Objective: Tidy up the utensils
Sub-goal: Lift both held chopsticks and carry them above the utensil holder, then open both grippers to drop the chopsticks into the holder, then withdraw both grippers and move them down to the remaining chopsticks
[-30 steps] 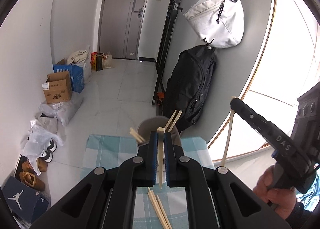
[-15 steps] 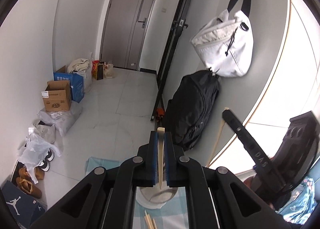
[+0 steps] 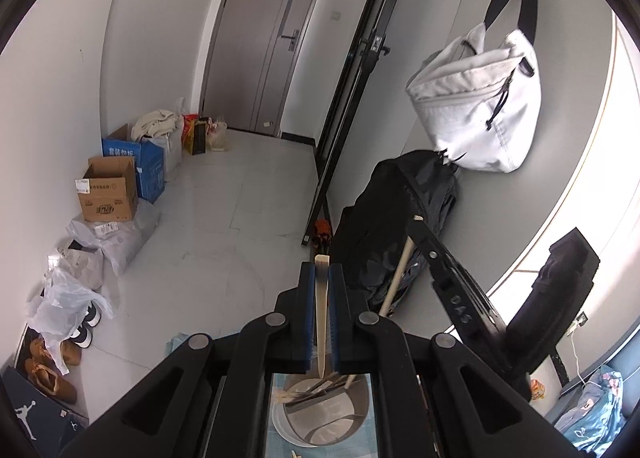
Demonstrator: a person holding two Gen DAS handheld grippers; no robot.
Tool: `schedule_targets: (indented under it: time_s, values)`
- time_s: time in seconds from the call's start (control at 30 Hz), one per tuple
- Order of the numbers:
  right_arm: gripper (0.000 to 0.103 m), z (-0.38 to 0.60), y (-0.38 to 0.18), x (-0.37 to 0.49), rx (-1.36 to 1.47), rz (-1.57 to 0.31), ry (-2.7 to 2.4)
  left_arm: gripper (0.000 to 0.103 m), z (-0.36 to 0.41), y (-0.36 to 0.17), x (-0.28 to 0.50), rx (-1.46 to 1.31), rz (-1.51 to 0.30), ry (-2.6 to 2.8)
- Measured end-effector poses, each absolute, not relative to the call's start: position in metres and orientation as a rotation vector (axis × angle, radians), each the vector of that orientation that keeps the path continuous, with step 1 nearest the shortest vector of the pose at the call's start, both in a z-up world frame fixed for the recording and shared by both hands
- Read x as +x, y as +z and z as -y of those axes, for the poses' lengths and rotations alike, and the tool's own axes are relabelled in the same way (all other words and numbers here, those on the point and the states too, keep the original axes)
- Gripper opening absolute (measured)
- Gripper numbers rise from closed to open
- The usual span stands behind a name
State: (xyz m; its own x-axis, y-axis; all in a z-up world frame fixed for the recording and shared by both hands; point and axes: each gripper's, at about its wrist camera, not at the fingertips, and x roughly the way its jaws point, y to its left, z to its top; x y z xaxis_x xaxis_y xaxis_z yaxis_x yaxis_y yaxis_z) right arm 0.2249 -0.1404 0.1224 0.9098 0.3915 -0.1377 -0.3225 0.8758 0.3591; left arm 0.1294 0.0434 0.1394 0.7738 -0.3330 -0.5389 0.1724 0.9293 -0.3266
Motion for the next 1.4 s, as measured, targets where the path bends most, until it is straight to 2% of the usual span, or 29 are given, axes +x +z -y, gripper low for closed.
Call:
schedule_targets:
  time_s: [0.57, 0.67, 0.77, 0.83, 0.87, 0.9, 0.93, 0.97, 1.0, 1.03, 1.07, 1.2, 1.3, 1.4]
  values:
    - [0.003, 0.115, 0.086, 0.226, 0.213, -0.191, 0.373, 0.002, -0.038, 0.103, 0.148, -0.229, -0.739, -0.345]
    - [0.007, 0.120, 0.081, 0.222, 0.216, -0.224, 0.400, 0.004, -0.036, 0.097, 0.150, -0.217, -0.782, -0.385]
    - [0.007, 0.126, 0.077, 0.216, 0.230, -0.265, 0.424, 0.016, -0.041, 0.094, 0.151, -0.228, -0.800, -0.394]
    - [0.007, 0.131, 0.075, 0.212, 0.250, -0.301, 0.448, 0.033, -0.045, 0.095, 0.150, -0.242, -0.794, -0.378]
    - [0.007, 0.133, 0.074, 0.209, 0.256, -0.315, 0.456, 0.045, -0.049, 0.096, 0.148, -0.256, -0.789, -0.365]
    - [0.008, 0.136, 0.074, 0.206, 0.257, -0.327, 0.456, 0.051, -0.049, 0.096, 0.148, -0.267, -0.786, -0.361]
    - [0.010, 0.140, 0.074, 0.201, 0.270, -0.334, 0.461, 0.053, -0.051, 0.097, 0.147, -0.288, -0.785, -0.374]
    - [0.018, 0.144, 0.073, 0.196, 0.286, -0.339, 0.462, 0.053, -0.051, 0.098, 0.147, -0.294, -0.787, -0.376]
    - [0.033, 0.149, 0.073, 0.192, 0.306, -0.348, 0.463, 0.054, -0.051, 0.099, 0.145, -0.291, -0.781, -0.354]
    - [0.039, 0.153, 0.073, 0.188, 0.326, -0.362, 0.472, 0.054, -0.052, 0.101, 0.143, -0.281, -0.768, -0.330]
    - [0.042, 0.157, 0.073, 0.184, 0.340, -0.371, 0.478, 0.054, -0.051, 0.103, 0.141, -0.275, -0.762, -0.318]
    - [0.044, 0.168, 0.080, 0.165, 0.339, -0.371, 0.462, 0.055, -0.052, 0.104, 0.136, -0.275, -0.768, -0.287]
    - [0.057, 0.174, 0.085, 0.150, 0.339, -0.359, 0.453, 0.056, -0.057, 0.104, 0.132, -0.287, -0.764, -0.265]
    - [0.064, 0.179, 0.091, 0.135, 0.337, -0.347, 0.456, 0.056, -0.059, 0.107, 0.125, -0.292, -0.757, -0.227]
